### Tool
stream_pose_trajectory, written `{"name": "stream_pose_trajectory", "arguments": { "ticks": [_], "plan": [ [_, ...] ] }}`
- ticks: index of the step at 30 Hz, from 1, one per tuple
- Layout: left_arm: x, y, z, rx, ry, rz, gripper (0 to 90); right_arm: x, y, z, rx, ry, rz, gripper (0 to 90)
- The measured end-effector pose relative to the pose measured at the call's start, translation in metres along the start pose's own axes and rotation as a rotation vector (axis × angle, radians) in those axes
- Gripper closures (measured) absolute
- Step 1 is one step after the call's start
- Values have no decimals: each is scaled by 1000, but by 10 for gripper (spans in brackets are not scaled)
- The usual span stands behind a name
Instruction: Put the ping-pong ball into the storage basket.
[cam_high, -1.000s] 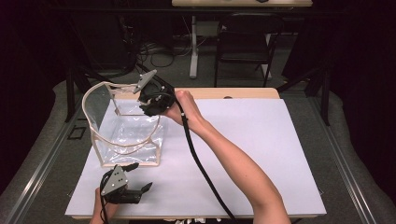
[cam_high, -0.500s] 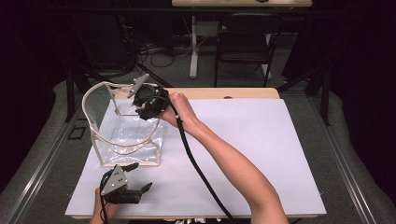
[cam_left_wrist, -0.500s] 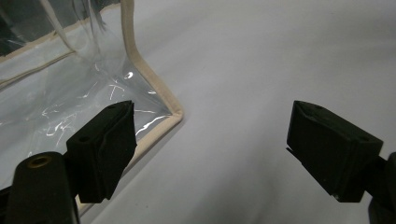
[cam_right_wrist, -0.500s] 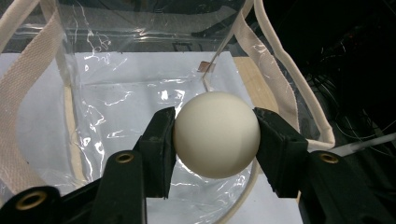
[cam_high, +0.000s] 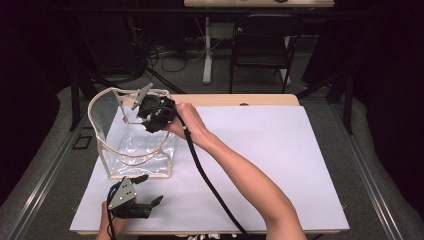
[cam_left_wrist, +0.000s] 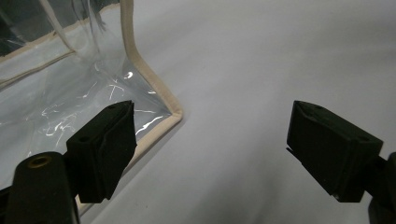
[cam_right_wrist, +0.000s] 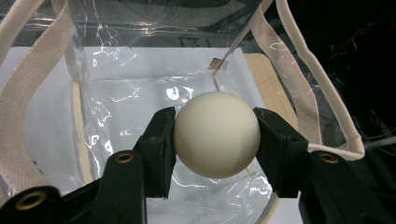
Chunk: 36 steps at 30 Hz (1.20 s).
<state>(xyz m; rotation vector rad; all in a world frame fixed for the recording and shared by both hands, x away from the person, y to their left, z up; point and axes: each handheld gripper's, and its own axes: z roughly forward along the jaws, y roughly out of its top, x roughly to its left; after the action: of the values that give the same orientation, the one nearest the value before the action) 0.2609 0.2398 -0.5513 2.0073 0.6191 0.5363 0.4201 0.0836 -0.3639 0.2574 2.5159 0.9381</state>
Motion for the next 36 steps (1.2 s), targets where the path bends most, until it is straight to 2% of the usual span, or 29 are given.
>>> {"name": "stream_pose_trajectory", "arguments": {
  "ticks": [36],
  "plan": [
    [0,0,0,2,2,3,162,7,-3,13,53,34,-14,507]
  ]
}}
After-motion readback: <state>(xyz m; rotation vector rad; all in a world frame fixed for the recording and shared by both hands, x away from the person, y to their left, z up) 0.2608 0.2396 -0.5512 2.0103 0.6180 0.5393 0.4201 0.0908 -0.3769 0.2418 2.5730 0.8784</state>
